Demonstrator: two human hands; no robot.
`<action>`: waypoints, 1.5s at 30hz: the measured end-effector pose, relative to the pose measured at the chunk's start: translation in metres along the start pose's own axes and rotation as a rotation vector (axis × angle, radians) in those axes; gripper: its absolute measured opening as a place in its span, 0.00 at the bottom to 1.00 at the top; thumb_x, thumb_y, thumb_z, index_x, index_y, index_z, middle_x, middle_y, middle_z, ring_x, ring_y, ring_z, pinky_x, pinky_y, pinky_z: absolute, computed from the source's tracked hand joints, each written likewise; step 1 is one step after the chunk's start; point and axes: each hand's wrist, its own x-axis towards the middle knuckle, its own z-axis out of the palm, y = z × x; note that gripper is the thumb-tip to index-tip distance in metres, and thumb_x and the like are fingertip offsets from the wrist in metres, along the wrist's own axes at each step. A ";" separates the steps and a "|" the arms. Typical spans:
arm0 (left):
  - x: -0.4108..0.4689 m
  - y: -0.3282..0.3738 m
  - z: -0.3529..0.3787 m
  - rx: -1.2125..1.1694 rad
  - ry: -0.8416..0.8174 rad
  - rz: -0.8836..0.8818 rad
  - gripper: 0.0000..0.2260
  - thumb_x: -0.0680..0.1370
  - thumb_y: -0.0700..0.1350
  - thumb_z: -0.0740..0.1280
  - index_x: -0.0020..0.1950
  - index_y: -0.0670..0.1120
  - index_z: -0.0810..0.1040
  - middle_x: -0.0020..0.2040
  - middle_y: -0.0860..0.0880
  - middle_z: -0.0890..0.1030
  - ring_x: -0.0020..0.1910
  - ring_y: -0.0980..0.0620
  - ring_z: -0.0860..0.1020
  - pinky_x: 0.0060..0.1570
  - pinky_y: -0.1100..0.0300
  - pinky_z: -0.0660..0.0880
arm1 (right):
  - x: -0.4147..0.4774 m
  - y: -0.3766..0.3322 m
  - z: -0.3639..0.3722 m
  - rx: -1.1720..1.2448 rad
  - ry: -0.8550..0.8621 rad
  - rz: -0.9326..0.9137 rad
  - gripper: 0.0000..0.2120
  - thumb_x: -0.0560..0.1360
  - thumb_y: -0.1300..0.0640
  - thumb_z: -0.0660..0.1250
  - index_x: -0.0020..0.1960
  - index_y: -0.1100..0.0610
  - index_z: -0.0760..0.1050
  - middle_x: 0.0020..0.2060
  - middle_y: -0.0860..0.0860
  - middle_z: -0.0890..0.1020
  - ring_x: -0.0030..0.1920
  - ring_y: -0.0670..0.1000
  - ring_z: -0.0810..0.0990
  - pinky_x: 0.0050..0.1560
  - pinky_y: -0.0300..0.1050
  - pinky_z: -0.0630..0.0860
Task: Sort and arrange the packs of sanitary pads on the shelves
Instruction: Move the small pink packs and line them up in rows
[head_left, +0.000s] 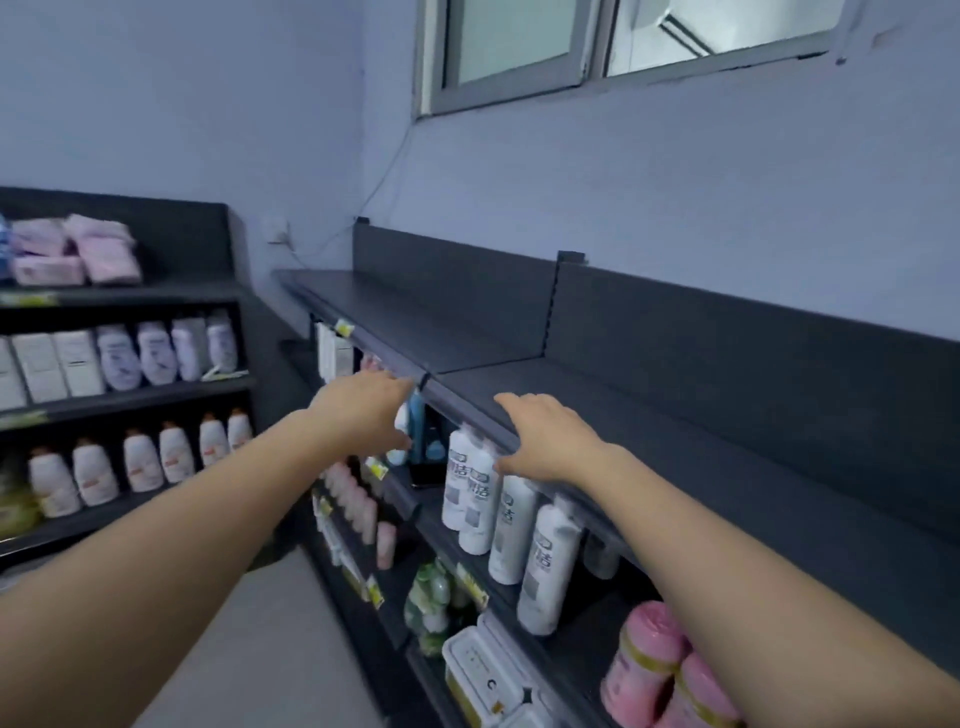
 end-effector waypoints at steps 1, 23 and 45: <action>-0.002 -0.022 0.002 0.003 -0.015 -0.026 0.29 0.75 0.57 0.68 0.71 0.46 0.66 0.68 0.47 0.72 0.66 0.45 0.71 0.59 0.49 0.73 | 0.016 -0.016 0.003 -0.001 -0.010 -0.023 0.33 0.72 0.47 0.71 0.71 0.55 0.62 0.62 0.54 0.73 0.64 0.57 0.70 0.58 0.52 0.71; -0.012 -0.383 0.057 0.051 -0.105 -0.466 0.26 0.75 0.57 0.68 0.69 0.48 0.67 0.62 0.49 0.76 0.60 0.48 0.74 0.55 0.50 0.76 | 0.315 -0.308 0.057 0.047 -0.061 -0.390 0.35 0.72 0.48 0.70 0.74 0.55 0.60 0.67 0.55 0.70 0.66 0.58 0.70 0.62 0.54 0.73; 0.159 -0.613 0.098 0.109 -0.085 -0.730 0.28 0.76 0.57 0.67 0.72 0.47 0.66 0.70 0.48 0.71 0.69 0.47 0.68 0.64 0.49 0.71 | 0.642 -0.429 0.086 0.155 -0.016 -0.644 0.34 0.71 0.49 0.70 0.74 0.54 0.62 0.65 0.53 0.73 0.66 0.56 0.69 0.60 0.53 0.73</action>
